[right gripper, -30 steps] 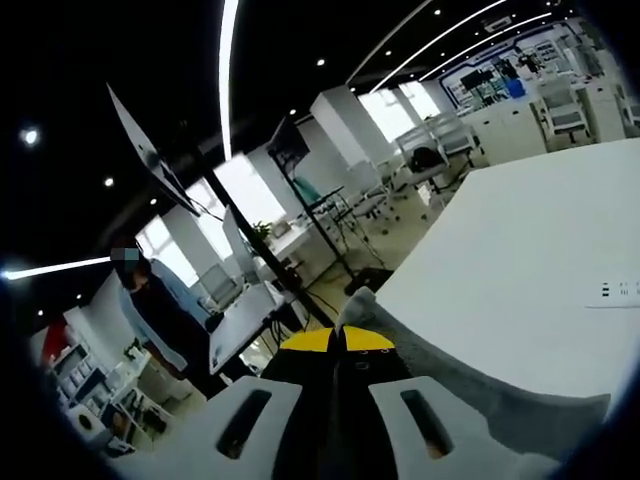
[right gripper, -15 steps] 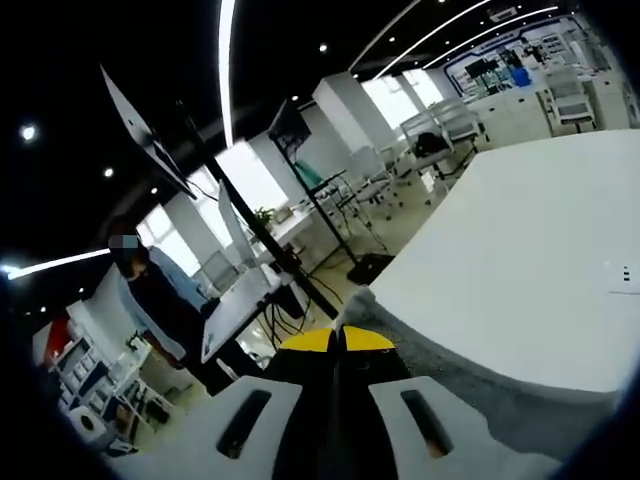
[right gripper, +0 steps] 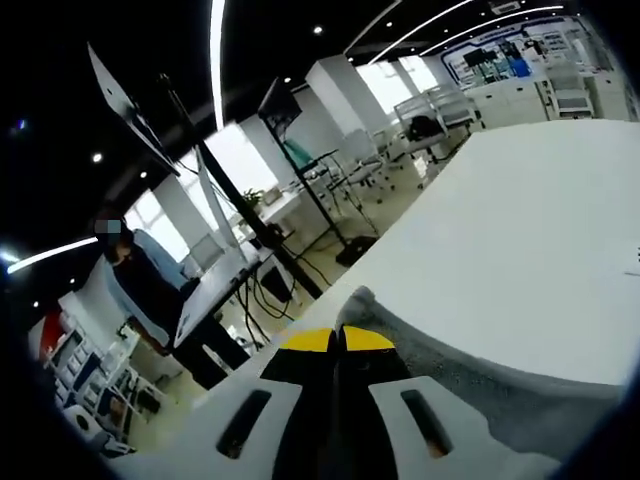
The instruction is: Fold the towel on the table until its edges align and the towel forms a compact rectangular stack.
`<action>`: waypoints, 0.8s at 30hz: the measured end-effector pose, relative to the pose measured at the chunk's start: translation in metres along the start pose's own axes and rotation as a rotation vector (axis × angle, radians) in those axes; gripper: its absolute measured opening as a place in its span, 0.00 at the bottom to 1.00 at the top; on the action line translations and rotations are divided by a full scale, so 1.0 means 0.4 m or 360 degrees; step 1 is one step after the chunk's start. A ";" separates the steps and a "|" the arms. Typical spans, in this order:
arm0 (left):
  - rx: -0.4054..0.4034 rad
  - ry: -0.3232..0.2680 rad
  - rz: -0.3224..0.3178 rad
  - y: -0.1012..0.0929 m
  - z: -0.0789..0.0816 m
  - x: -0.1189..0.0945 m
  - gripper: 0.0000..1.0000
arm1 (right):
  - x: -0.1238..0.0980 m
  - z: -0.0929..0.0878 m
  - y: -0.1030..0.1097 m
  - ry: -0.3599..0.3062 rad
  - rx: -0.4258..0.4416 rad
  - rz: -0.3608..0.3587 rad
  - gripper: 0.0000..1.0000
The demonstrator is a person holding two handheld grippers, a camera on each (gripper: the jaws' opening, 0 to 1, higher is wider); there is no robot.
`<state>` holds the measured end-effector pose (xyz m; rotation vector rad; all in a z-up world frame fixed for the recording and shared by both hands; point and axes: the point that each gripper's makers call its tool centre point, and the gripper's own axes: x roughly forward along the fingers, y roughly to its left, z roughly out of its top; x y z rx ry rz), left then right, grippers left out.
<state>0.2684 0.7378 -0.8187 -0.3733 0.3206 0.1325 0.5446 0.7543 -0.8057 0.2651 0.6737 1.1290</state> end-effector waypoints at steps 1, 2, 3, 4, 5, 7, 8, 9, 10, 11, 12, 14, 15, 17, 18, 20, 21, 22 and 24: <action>-0.0003 0.0008 0.0006 0.006 -0.005 0.003 0.05 | 0.004 -0.006 -0.001 0.0005 -0.0005 -0.0006 0.00; -0.0003 0.0017 0.0009 0.008 -0.010 0.008 0.05 | 0.011 -0.013 -0.006 0.0013 -0.0013 -0.0014 0.00; -0.0012 0.0027 0.0019 0.012 -0.015 0.010 0.05 | 0.016 -0.022 -0.010 0.0024 -0.0026 -0.0023 0.00; -0.0021 0.0041 0.0032 0.022 -0.025 0.015 0.05 | 0.020 -0.029 -0.015 0.0035 -0.0030 -0.0031 0.00; -0.0021 0.0048 0.0033 0.026 -0.031 0.019 0.05 | 0.026 -0.034 -0.023 0.0043 -0.0039 -0.0042 0.00; -0.0042 0.0087 0.0054 0.037 -0.048 0.025 0.05 | 0.038 -0.049 -0.035 0.0066 -0.0060 -0.0062 0.00; -0.0043 0.0100 0.0061 0.046 -0.057 0.031 0.05 | 0.046 -0.058 -0.042 0.0079 -0.0065 -0.0074 0.00; -0.0048 0.0109 0.0071 0.050 -0.062 0.033 0.05 | 0.051 -0.064 -0.045 0.0084 -0.0062 -0.0081 0.00; -0.0050 0.0117 0.0074 0.050 -0.064 0.036 0.05 | 0.060 -0.071 -0.047 0.0091 -0.0066 -0.0084 0.00; -0.0050 0.0126 0.0082 0.053 -0.069 0.038 0.06 | 0.065 -0.076 -0.048 0.0096 -0.0070 -0.0087 0.00; -0.0053 0.0136 0.0093 0.053 -0.073 0.039 0.06 | 0.075 -0.082 -0.049 0.0105 -0.0081 -0.0090 0.00; -0.0061 0.0153 0.0107 0.066 -0.088 0.041 0.06 | 0.089 -0.095 -0.050 0.0128 -0.0108 -0.0096 0.00; -0.0066 0.0165 0.0117 0.071 -0.095 0.042 0.06 | 0.094 -0.099 -0.050 0.0134 -0.0110 -0.0097 0.00; -0.0076 0.0188 0.0122 0.077 -0.107 0.046 0.06 | 0.108 -0.107 -0.053 0.0148 -0.0131 -0.0095 0.00; -0.0080 0.0198 0.0126 0.082 -0.113 0.049 0.06 | 0.114 -0.111 -0.056 0.0161 -0.0145 -0.0099 0.00; -0.0097 0.0240 0.0142 0.091 -0.132 0.054 0.06 | 0.128 -0.127 -0.061 0.0195 -0.0192 -0.0105 0.00; -0.0107 0.0251 0.0146 0.093 -0.137 0.056 0.06 | 0.134 -0.131 -0.065 0.0205 -0.0199 -0.0112 0.00; -0.0120 0.0266 0.0150 0.095 -0.142 0.057 0.06 | 0.139 -0.135 -0.067 0.0211 -0.0201 -0.0114 0.00; -0.0133 0.0286 0.0161 0.095 -0.147 0.059 0.06 | 0.150 -0.142 -0.070 0.0213 -0.0199 -0.0115 0.00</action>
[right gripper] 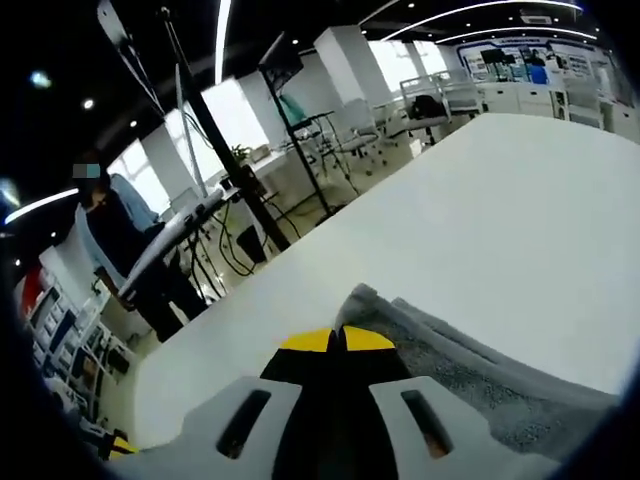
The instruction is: Fold the towel on the table until its edges align and the towel forms a compact rectangular stack.
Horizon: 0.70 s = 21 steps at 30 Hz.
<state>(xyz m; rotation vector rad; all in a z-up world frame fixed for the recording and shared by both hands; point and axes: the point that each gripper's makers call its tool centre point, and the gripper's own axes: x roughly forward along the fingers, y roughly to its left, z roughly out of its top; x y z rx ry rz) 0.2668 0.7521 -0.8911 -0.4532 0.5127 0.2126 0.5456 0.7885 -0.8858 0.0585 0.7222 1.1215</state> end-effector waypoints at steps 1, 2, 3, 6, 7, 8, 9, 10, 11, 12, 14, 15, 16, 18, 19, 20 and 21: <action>-0.0015 0.0005 0.0008 0.005 -0.002 0.002 0.06 | 0.006 -0.004 -0.002 0.0008 -0.0013 -0.0005 0.00; -0.0025 0.0008 0.0009 0.008 -0.003 0.005 0.06 | 0.010 -0.008 -0.002 0.0014 -0.0022 -0.0007 0.00; -0.0036 0.0007 0.0006 0.012 -0.003 0.007 0.06 | 0.015 -0.011 -0.003 0.0020 -0.0032 -0.0010 0.00; -0.0035 0.0003 0.0007 0.012 -0.002 0.007 0.08 | 0.026 -0.016 -0.010 0.0026 -0.0037 -0.0007 0.00; -0.0026 0.0005 0.0006 0.014 -0.003 0.008 0.10 | 0.029 -0.017 -0.011 0.0027 -0.0036 -0.0003 0.00; -0.0027 0.0010 0.0007 0.018 -0.005 0.009 0.13 | 0.033 -0.019 -0.014 0.0031 -0.0036 -0.0001 0.00; -0.0036 0.0013 0.0013 0.024 -0.007 0.010 0.16 | 0.035 -0.019 -0.016 0.0032 -0.0031 -0.0001 0.01; -0.0035 0.0015 0.0015 0.029 -0.008 0.011 0.16 | 0.035 -0.019 -0.016 0.0029 -0.0030 -0.0003 0.01; -0.0033 0.0013 0.0014 0.030 -0.008 0.011 0.18 | 0.036 -0.017 -0.016 0.0023 -0.0031 -0.0004 0.02; -0.0034 0.0005 0.0011 0.028 -0.004 0.009 0.20 | 0.035 -0.014 -0.014 0.0005 -0.0029 -0.0006 0.05; -0.0029 -0.0012 0.0010 0.030 0.002 0.008 0.23 | 0.034 -0.008 -0.013 -0.0015 -0.0035 -0.0002 0.10; -0.0026 -0.0011 0.0008 0.030 0.004 0.008 0.24 | 0.033 -0.006 -0.012 -0.0022 -0.0031 0.0000 0.13; -0.0024 -0.0009 0.0012 0.032 0.003 0.008 0.24 | 0.031 -0.003 -0.011 -0.0025 -0.0021 0.0005 0.14; -0.0015 -0.0008 0.0021 0.034 0.005 0.008 0.24 | 0.027 -0.003 -0.008 -0.0020 -0.0033 0.0010 0.13; -0.0016 -0.0007 0.0022 0.035 0.005 0.008 0.24 | 0.024 -0.003 -0.007 -0.0020 -0.0038 0.0009 0.13; -0.0019 -0.0005 0.0027 0.037 0.005 0.008 0.24 | 0.018 -0.002 -0.006 -0.0020 -0.0047 0.0014 0.13; -0.0016 -0.0001 0.0041 0.042 0.005 0.007 0.24 | 0.015 -0.002 -0.006 -0.0019 -0.0050 0.0014 0.14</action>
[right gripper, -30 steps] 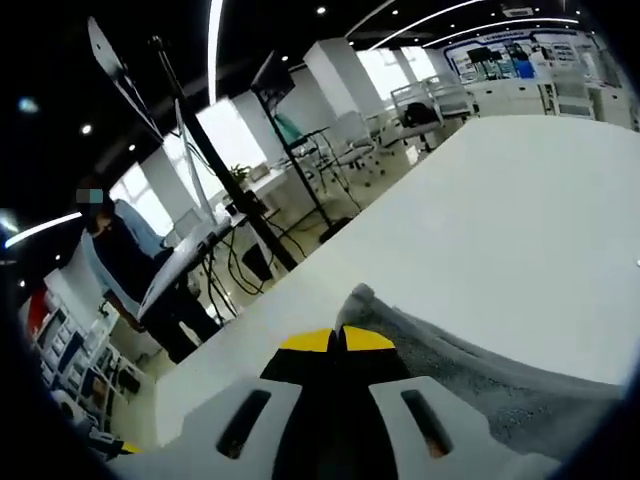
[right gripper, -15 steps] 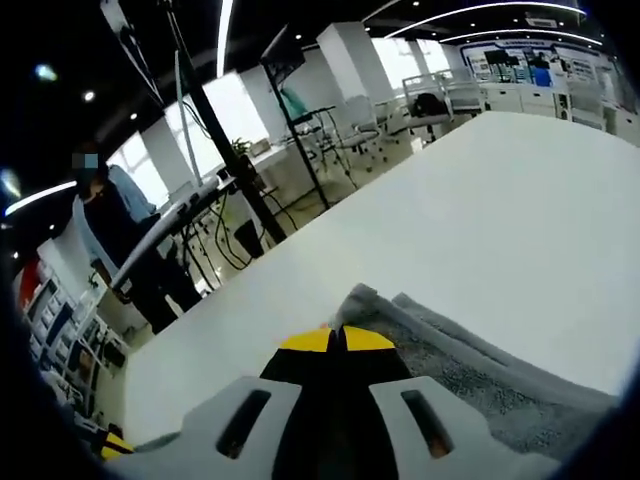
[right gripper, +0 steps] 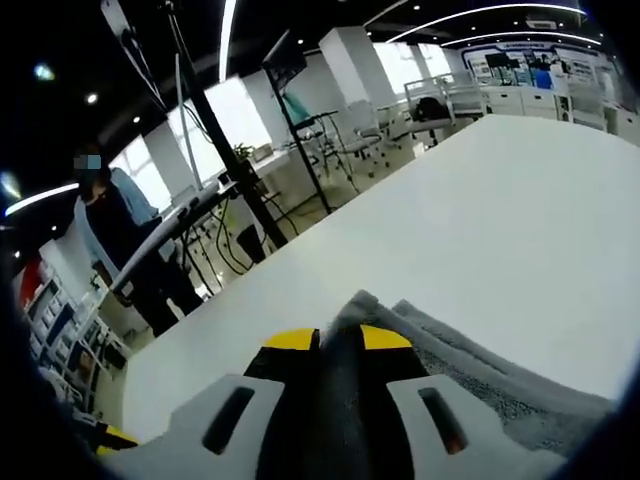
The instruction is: Fold the towel on the table until its edges align and the towel forms a compact rectangular stack.
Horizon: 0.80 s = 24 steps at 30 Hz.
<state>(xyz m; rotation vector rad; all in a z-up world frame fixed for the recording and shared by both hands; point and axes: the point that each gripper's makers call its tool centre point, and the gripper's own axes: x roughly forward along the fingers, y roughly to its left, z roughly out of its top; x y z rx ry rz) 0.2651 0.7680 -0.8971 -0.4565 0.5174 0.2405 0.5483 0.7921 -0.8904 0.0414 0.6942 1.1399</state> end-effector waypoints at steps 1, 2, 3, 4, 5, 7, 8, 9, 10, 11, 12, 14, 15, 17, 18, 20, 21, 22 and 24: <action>0.0002 0.0005 0.0017 0.005 -0.001 -0.001 0.24 | -0.004 0.000 -0.001 0.0000 -0.0004 -0.0003 0.14; 0.0010 0.0006 0.0032 0.008 0.000 -0.001 0.24 | -0.008 0.001 -0.003 -0.0001 -0.0008 -0.0004 0.14; 0.0026 0.0004 0.0045 0.008 0.004 -0.002 0.24 | -0.016 0.003 -0.008 -0.0004 -0.0011 -0.0011 0.15; 0.0036 -0.0002 0.0051 0.007 0.009 -0.003 0.25 | -0.018 0.004 -0.010 -0.0005 -0.0014 -0.0013 0.15; 0.0041 -0.0005 0.0050 0.003 0.013 -0.006 0.25 | -0.022 0.005 -0.012 -0.0007 -0.0017 -0.0015 0.15; 0.0046 -0.0010 0.0040 0.001 0.016 -0.004 0.25 | -0.032 0.008 -0.019 -0.0005 -0.0014 -0.0018 0.15; 0.0051 -0.0011 0.0037 -0.001 0.018 -0.004 0.25 | -0.038 0.010 -0.025 -0.0004 -0.0019 -0.0028 0.15; 0.0059 -0.0013 0.0036 -0.003 0.021 -0.004 0.26 | -0.041 0.013 -0.029 -0.0005 -0.0021 -0.0033 0.15; 0.0068 -0.0007 0.0032 -0.008 0.023 -0.003 0.26 | -0.044 0.016 -0.034 -0.0007 -0.0020 -0.0034 0.15; 0.0073 -0.0004 0.0028 -0.013 0.025 -0.002 0.27 | -0.049 0.021 -0.038 -0.0010 -0.0020 -0.0038 0.15; 0.0075 -0.0004 0.0026 -0.014 0.025 -0.002 0.27 | -0.054 0.026 -0.040 -0.0014 -0.0021 -0.0039 0.15; 0.0079 -0.0003 0.0015 -0.022 0.028 -0.002 0.27 | -0.065 0.033 -0.044 -0.0022 -0.0023 -0.0046 0.15; 0.0082 -0.0002 0.0008 -0.030 0.030 -0.003 0.28 | -0.069 0.035 -0.047 -0.0023 -0.0025 -0.0047 0.15; 0.0088 0.0005 -0.0007 -0.037 0.028 -0.002 0.29 | -0.082 0.037 -0.053 -0.0026 -0.0031 -0.0050 0.15; 0.0091 0.0010 -0.0013 -0.040 0.027 -0.001 0.31 | -0.090 0.036 -0.059 -0.0022 -0.0036 -0.0056 0.16; 0.0110 0.0027 -0.0032 -0.050 0.023 0.005 0.35 | -0.104 0.033 -0.066 -0.0018 -0.0031 -0.0066 0.16; 0.0124 0.0033 -0.0037 -0.057 0.022 0.007 0.37 | -0.110 0.032 -0.068 -0.0019 -0.0031 -0.0069 0.16; 0.0138 0.0037 -0.0044 -0.065 0.024 0.007 0.38 | -0.113 0.032 -0.069 -0.0018 -0.0032 -0.0070 0.16; 0.0170 0.0039 -0.0050 -0.076 0.026 0.007 0.41 | -0.127 0.030 -0.075 -0.0014 -0.0035 -0.0081 0.17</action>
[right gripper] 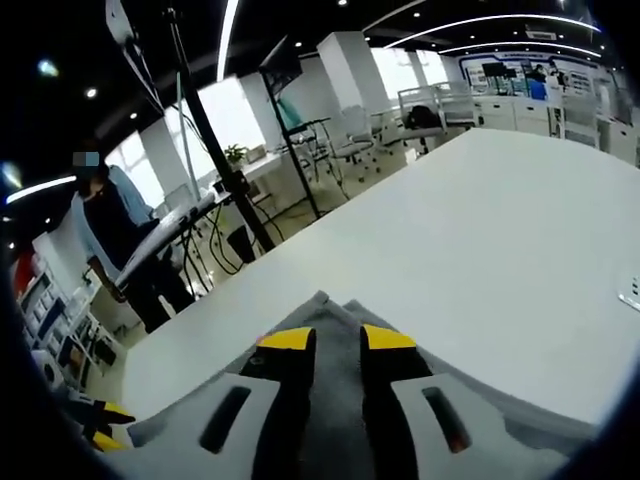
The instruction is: Fold the towel on the table until its edges align and the towel forms a compact rectangular stack.
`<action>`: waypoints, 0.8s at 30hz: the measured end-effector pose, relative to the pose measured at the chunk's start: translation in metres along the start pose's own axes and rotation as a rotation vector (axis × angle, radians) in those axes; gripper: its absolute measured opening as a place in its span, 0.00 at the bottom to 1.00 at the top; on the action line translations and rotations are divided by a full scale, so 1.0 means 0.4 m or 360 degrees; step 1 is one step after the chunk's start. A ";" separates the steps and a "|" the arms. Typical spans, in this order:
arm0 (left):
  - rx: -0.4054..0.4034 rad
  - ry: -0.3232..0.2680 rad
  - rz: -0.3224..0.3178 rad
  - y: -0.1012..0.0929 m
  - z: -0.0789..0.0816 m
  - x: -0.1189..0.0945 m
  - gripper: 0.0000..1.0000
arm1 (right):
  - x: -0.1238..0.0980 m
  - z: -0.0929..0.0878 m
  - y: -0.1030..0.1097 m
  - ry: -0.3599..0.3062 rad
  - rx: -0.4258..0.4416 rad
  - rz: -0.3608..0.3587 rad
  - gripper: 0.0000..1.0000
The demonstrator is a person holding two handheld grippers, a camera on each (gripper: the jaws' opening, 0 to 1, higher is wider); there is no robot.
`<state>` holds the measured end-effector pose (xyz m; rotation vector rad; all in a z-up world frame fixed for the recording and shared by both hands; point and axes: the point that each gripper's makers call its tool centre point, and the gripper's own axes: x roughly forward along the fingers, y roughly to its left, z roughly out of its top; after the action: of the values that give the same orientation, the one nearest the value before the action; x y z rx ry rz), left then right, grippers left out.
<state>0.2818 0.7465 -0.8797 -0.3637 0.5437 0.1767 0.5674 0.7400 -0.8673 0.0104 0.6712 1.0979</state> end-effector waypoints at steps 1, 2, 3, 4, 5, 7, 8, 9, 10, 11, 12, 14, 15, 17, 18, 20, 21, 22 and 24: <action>0.0017 0.0004 -0.0001 -0.003 0.000 0.000 0.44 | -0.005 0.000 -0.002 -0.0001 -0.0001 -0.0002 0.18; 0.0040 0.0012 0.0000 -0.001 0.001 0.002 0.47 | -0.014 -0.001 -0.005 -0.0002 0.0002 -0.0004 0.19; 0.0048 0.0015 0.0000 -0.001 0.001 0.002 0.50 | -0.024 -0.003 -0.007 -0.0001 0.0003 -0.0008 0.19; 0.0068 0.0023 -0.0001 -0.005 0.000 0.003 0.53 | -0.032 -0.005 -0.011 0.0002 -0.0001 -0.0014 0.20; 0.0085 0.0028 -0.0003 -0.012 -0.001 0.004 0.54 | -0.038 -0.006 -0.015 0.0005 -0.0002 -0.0021 0.20; 0.0122 0.0040 -0.0012 -0.018 -0.004 0.007 0.57 | -0.052 -0.008 -0.026 0.0006 -0.0001 -0.0033 0.20; 0.0143 0.0045 -0.0017 -0.025 -0.004 0.007 0.58 | -0.057 -0.009 -0.029 0.0007 0.0004 -0.0037 0.20; 0.0160 0.0048 -0.0020 -0.029 -0.004 0.007 0.59 | -0.064 -0.009 -0.036 0.0008 0.0008 -0.0043 0.21; 0.0181 0.0055 -0.0027 -0.040 -0.004 0.007 0.60 | -0.067 -0.009 -0.038 0.0009 0.0007 -0.0044 0.21; 0.0195 0.0060 -0.0031 -0.046 -0.004 0.007 0.61 | -0.073 -0.009 -0.042 0.0009 0.0005 -0.0048 0.21; 0.0217 0.0064 -0.0040 -0.051 -0.005 0.009 0.61 | -0.088 -0.008 -0.048 0.0006 0.0001 -0.0064 0.21; 0.0250 0.0070 -0.0060 -0.069 -0.009 0.011 0.62 | -0.100 -0.007 -0.059 0.0005 0.0003 -0.0072 0.21; 0.0257 0.0074 -0.0067 -0.077 -0.011 0.013 0.62 | -0.109 -0.006 -0.069 0.0003 0.0009 -0.0084 0.21; 0.0274 0.0090 -0.0082 -0.084 -0.016 0.015 0.63 | -0.125 -0.006 -0.083 0.0000 0.0013 -0.0102 0.21; 0.0279 0.0097 -0.0094 -0.093 -0.019 0.017 0.63 | -0.133 -0.005 -0.086 -0.0003 0.0015 -0.0108 0.21; 0.0289 0.0099 -0.0116 -0.112 -0.020 0.017 0.64 | -0.147 -0.005 -0.099 -0.0009 0.0019 -0.0120 0.21; 0.0294 0.0101 -0.0124 -0.120 -0.020 0.017 0.64 | -0.157 -0.006 -0.105 -0.0012 0.0024 -0.0127 0.21; 0.0301 0.0104 -0.0133 -0.128 -0.021 0.018 0.64 | -0.164 -0.007 -0.108 -0.0013 0.0026 -0.0131 0.22; 0.0325 0.0110 -0.0159 -0.148 -0.023 0.019 0.65 | -0.178 -0.011 -0.121 -0.0010 0.0030 -0.0141 0.22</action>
<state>0.2993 0.6888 -0.8741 -0.1977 0.6046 0.0118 0.5846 0.6572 -0.8514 0.0003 0.6707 1.0059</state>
